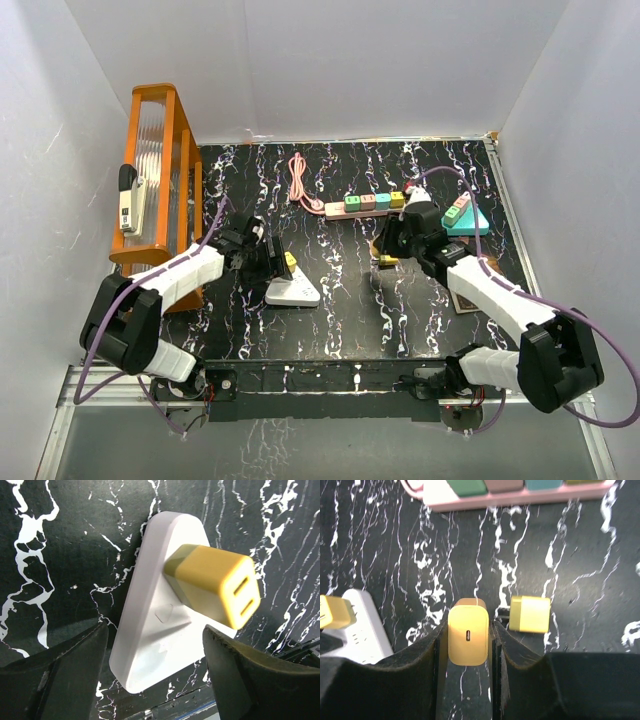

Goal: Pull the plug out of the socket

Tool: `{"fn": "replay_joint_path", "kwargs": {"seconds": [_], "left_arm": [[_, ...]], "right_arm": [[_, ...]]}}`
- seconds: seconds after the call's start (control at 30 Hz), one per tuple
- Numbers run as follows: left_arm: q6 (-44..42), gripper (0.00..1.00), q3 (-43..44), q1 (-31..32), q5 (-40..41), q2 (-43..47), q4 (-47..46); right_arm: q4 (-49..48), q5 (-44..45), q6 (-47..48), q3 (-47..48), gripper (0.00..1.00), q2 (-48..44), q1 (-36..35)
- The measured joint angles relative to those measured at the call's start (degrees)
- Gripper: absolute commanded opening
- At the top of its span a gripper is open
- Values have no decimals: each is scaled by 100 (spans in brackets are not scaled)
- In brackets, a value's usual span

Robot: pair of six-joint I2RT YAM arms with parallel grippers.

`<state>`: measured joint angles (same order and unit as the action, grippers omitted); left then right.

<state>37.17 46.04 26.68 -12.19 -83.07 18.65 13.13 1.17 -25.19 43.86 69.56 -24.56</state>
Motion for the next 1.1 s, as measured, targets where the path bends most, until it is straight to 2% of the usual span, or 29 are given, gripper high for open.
{"fn": "replay_joint_path", "kwargs": {"seconds": [0.2, 0.5, 0.63, 0.83, 0.97, 1.1], "left_arm": [[-48, 80, 81, 0, 24, 225, 66], [-55, 83, 59, 0, 173, 789, 223], [-76, 83, 57, 0, 236, 850, 284], [-79, 84, 57, 0, 232, 848, 280], [-79, 84, 44, 0, 229, 848, 260], [-83, 85, 0, 0, 227, 848, 247]], "right_arm": [[-7, -1244, -245, -595, 0, -225, 1005], [-44, -2225, -435, -1484, 0, -970, 2345], [-186, -2739, -481, -1698, 0, -837, 2398], [-745, -3556, -490, -1755, 0, -2, 2393], [-1141, -3797, -540, -1786, 1, 459, 2393], [-1631, -3862, -710, -1958, 6, 636, 2393]]}}
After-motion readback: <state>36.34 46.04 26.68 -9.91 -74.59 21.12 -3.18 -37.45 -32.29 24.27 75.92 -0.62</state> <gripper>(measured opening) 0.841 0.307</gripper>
